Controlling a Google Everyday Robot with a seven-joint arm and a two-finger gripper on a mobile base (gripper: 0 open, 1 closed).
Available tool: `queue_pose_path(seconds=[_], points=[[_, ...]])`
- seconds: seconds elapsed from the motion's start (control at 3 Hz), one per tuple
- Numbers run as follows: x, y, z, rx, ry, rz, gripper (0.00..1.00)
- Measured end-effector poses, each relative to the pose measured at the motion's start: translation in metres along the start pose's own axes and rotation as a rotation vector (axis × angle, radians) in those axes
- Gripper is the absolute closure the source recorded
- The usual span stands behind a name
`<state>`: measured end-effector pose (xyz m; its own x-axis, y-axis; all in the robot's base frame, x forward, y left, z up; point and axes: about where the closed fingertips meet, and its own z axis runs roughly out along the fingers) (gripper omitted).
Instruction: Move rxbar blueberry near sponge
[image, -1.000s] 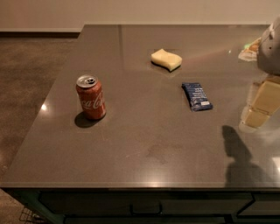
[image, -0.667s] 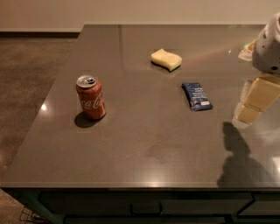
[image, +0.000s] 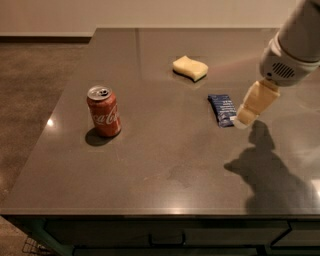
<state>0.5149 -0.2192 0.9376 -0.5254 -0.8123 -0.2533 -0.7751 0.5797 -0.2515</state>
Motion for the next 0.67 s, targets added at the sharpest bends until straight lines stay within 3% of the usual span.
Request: queue_pose_path(seconds=[0.33, 0.67], points=[[-0.002, -0.026, 0.024, 0.040, 0.008, 0.141, 0.00], [-0.007, -0.040, 0.050, 0.038, 0.012, 0.232, 0.00]])
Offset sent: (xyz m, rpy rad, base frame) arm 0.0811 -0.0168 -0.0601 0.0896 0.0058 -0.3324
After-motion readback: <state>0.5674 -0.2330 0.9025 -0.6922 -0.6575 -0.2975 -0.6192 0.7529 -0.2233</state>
